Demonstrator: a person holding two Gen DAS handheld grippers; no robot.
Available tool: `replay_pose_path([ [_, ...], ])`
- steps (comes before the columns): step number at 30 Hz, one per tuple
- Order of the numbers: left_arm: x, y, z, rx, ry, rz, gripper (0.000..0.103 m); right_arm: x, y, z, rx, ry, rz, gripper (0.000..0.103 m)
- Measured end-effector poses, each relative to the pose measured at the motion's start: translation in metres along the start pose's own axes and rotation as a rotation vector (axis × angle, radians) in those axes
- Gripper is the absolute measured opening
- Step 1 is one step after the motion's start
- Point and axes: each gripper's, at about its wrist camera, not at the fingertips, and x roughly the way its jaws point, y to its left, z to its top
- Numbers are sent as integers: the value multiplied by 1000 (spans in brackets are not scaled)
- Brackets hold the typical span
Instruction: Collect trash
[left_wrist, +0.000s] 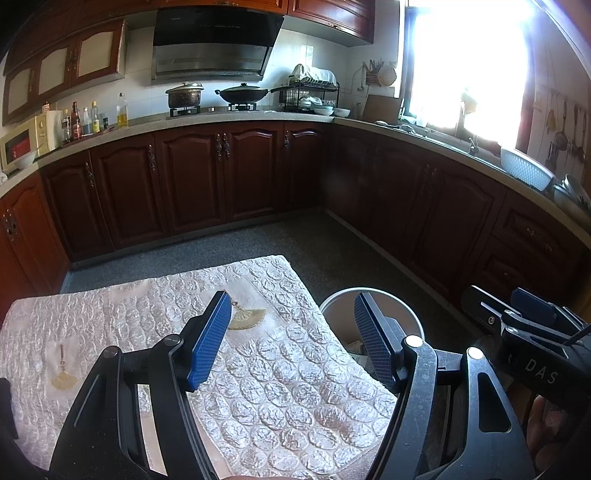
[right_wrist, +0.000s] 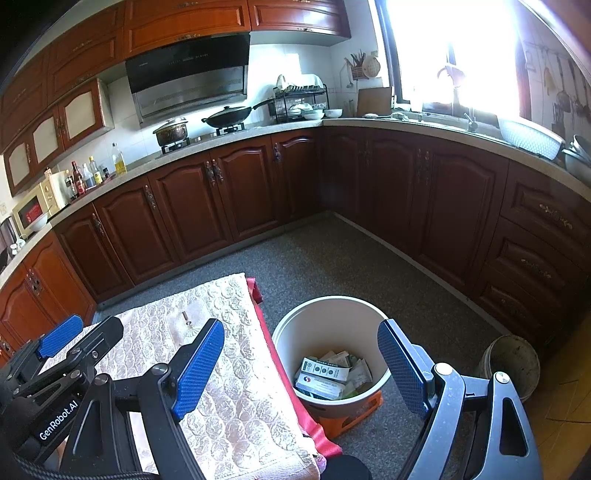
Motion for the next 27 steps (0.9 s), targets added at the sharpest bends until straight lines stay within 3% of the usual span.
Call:
replay_pose_path([
  [27,8,0,-4,10,25,-23,68,5,-5,1,1,24,-2,83],
])
